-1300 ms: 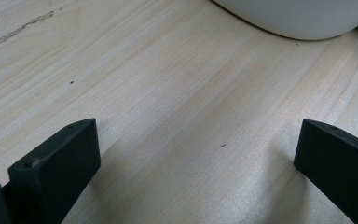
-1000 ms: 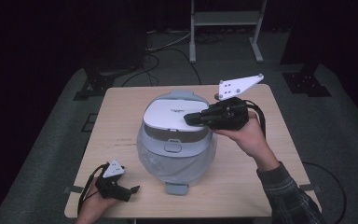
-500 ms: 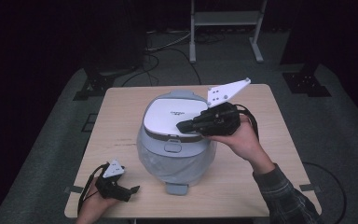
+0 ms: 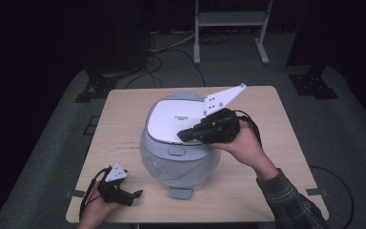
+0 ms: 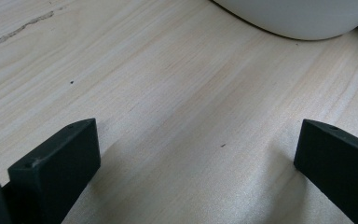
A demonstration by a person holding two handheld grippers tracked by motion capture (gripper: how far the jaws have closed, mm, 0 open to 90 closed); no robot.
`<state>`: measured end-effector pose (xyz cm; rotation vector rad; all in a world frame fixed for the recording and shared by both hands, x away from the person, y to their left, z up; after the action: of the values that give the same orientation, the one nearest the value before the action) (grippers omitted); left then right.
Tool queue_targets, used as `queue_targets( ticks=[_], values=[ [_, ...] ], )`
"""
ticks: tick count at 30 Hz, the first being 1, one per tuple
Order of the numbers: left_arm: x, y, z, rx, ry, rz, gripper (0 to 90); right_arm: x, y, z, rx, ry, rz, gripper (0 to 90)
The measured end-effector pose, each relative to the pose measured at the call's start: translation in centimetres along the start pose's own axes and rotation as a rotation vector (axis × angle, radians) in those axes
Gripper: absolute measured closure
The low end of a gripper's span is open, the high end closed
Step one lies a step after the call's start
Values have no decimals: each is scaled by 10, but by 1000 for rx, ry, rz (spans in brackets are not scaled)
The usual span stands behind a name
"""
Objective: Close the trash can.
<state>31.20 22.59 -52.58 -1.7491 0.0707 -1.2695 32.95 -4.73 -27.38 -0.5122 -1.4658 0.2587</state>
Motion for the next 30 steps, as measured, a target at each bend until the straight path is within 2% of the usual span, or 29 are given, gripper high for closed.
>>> queue_targets(
  ticks=[6, 14, 15, 16, 18, 21, 24, 28, 30],
  values=[
    [0, 0, 0, 0, 0, 0, 0, -1, 3, 1, 5, -3, 21, 899],
    [0, 0, 0, 0, 0, 0, 0, -2, 7, 2, 10, 16, 18, 900],
    [0, 0, 0, 0, 0, 0, 0, -2, 6, 3, 4, 13, 23, 900],
    [0, 0, 0, 0, 0, 0, 0, -3, 8, 3, -10, 9, 61, 900],
    [0, 0, 0, 0, 0, 0, 0, -2, 8, 4, -20, -7, 61, 900],
    [0, 0, 0, 0, 0, 0, 0, -3, 8, 3, -17, -4, 55, 900],
    [0, 0, 0, 0, 0, 0, 0, -4, 6, -1, -27, -5, 30, 899],
    [0, 0, 0, 1, -1, 0, 0, -4, 1, -6, -56, 9, -29, 684],
    [0, 0, 0, 2, -1, -1, 0, -5, -2, -8, -90, 8, -34, 591]
  ],
)
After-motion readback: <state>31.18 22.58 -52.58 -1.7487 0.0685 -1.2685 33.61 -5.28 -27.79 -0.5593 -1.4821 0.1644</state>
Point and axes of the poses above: each handheld gripper's, and its own axes: y roughly forward along the jaws, x roughly out of its top, z roughly to its left, the point moved 6 cm from there along y, roughly forward along the jaws, and after that the axes turned 3 degrees about -x, right-handed, at the moved point
